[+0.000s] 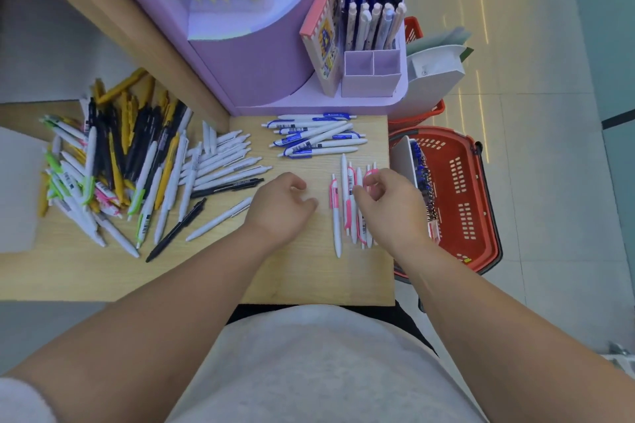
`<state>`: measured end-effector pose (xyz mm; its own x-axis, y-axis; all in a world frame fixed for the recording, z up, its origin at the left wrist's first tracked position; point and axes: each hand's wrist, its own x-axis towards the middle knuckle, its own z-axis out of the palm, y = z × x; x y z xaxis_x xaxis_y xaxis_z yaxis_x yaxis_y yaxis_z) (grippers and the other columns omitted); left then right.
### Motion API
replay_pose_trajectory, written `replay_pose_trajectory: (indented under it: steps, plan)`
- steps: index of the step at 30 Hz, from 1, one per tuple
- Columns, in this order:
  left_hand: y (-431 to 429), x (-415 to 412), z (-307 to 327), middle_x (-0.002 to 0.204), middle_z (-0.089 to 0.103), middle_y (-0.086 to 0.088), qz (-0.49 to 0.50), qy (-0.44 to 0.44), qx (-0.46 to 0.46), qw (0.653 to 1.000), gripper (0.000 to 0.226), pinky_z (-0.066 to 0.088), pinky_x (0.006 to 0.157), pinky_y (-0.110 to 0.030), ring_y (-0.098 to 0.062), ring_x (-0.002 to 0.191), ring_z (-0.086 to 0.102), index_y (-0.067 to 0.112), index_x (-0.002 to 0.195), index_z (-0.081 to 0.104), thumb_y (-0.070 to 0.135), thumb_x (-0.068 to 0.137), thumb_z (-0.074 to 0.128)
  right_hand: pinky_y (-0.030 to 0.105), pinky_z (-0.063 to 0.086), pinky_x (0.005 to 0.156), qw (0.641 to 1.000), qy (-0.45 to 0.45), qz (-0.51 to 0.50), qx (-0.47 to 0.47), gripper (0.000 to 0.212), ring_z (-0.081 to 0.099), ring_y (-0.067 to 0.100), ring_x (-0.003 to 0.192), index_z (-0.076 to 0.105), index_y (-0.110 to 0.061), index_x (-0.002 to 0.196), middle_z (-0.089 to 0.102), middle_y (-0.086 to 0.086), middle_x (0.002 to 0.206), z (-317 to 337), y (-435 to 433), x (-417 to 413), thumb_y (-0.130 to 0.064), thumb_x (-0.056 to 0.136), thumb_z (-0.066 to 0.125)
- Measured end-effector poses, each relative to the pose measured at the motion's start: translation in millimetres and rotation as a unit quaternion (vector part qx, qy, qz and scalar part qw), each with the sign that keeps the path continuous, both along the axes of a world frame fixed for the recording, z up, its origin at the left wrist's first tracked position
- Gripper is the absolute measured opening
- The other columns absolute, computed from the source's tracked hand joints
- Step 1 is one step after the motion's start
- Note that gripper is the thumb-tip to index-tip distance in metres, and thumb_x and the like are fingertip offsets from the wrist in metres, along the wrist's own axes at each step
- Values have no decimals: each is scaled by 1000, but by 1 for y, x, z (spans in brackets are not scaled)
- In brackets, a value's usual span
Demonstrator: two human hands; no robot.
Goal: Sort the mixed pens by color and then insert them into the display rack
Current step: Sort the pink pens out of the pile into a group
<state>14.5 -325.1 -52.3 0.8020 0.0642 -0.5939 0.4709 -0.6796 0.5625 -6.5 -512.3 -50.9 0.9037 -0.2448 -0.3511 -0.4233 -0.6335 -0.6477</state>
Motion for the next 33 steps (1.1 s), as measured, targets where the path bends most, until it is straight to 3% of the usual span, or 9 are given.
replay_pose_trajectory:
  steps: [4,7,15,17,21,27,33]
  plan:
    - [50,-4,25,93,61,8,69,-11,-4,998,27,47,71,-30,-16,87,61,27,109,61,40,87,70,28,40,67,994,-1,95,46,16,57,11,77,66,-25,96,61,-7,79,10,55,19,-38,87,69]
    - [103,-9,40,85,61,7,134,-31,-9,991,23,42,59,-27,-16,75,60,25,108,62,37,90,69,28,43,71,982,45,168,75,22,59,14,84,66,-26,101,64,-5,87,11,98,28,-41,85,70]
    - [254,-16,43,99,64,2,205,-66,78,974,20,48,64,-32,-27,83,64,20,107,65,31,90,66,30,46,71,951,110,272,98,26,60,16,86,63,-25,107,63,-6,94,13,217,45,-43,89,67]
    - [281,-17,37,116,62,-2,178,-67,106,976,26,53,73,-35,-26,88,63,21,115,64,31,91,67,30,47,71,947,109,286,103,26,61,17,85,62,-24,108,63,-4,93,12,244,45,-42,90,67]
    - [329,-13,22,137,47,-10,33,-53,128,990,44,40,89,-26,-25,108,56,21,134,56,28,92,67,30,46,73,942,86,316,74,40,59,17,88,61,-19,124,62,-3,99,12,304,48,-42,92,65]
    - [358,-3,11,134,44,-9,-50,-45,91,994,45,32,88,-19,-25,113,55,20,138,55,19,94,63,33,52,67,935,62,344,-52,31,61,19,84,64,-20,115,65,-1,92,7,368,53,-39,91,63]
    - [368,-3,3,131,49,-8,-54,-37,17,998,39,39,102,-29,-23,118,53,18,134,59,16,95,60,26,38,49,920,89,334,-185,32,56,19,65,54,-20,86,56,-2,74,0,396,53,-50,88,64]
